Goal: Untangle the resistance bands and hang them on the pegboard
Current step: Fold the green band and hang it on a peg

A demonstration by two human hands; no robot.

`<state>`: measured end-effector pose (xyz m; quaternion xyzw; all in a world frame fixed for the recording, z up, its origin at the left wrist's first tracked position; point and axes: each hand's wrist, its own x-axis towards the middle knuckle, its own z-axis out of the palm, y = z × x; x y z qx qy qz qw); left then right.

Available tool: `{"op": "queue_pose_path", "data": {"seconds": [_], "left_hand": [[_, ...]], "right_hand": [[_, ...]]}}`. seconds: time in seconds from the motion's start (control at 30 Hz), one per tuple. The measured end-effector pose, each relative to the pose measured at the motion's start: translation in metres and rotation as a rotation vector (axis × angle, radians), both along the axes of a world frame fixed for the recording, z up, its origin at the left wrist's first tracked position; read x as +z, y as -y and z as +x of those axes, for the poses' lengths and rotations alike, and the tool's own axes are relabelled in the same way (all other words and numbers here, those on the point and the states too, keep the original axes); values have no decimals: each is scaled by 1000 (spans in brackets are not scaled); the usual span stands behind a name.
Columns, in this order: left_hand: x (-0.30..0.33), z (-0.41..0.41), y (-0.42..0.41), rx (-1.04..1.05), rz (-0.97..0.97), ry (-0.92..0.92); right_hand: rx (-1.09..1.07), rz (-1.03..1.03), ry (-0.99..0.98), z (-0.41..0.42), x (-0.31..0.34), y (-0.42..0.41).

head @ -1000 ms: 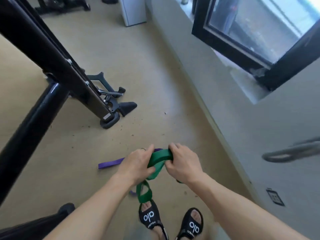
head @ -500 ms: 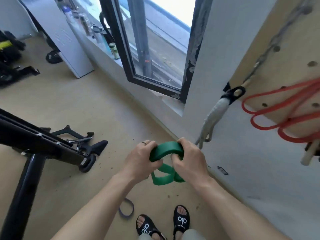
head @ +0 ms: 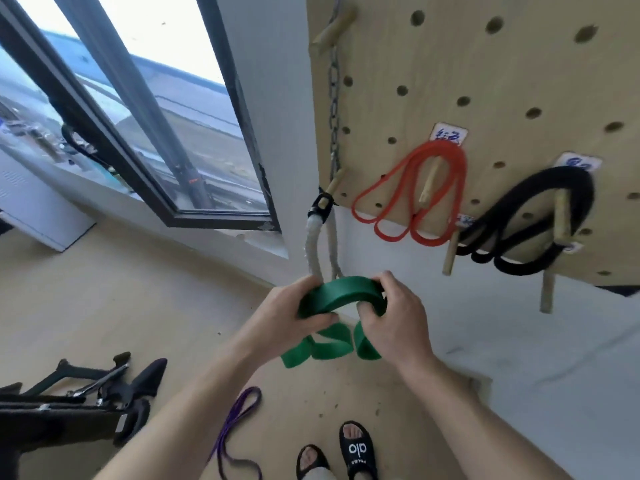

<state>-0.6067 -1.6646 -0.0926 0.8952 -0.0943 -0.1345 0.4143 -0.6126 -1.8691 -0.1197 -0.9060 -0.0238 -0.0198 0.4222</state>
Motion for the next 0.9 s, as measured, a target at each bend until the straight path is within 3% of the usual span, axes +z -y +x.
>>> {"op": "queue_pose_path", "data": {"seconds": [0.17,0.53,0.9], "left_hand": [[24,23,37,-198,-7,-1],[41,47,121,-397,39,13],[31,77,174,-438,69,67]], "right_hand": [[-121,15,4,-15,12,39],[-313,168,-49,-35,26,105],[-197,64,-131,-7,22,160]]}}
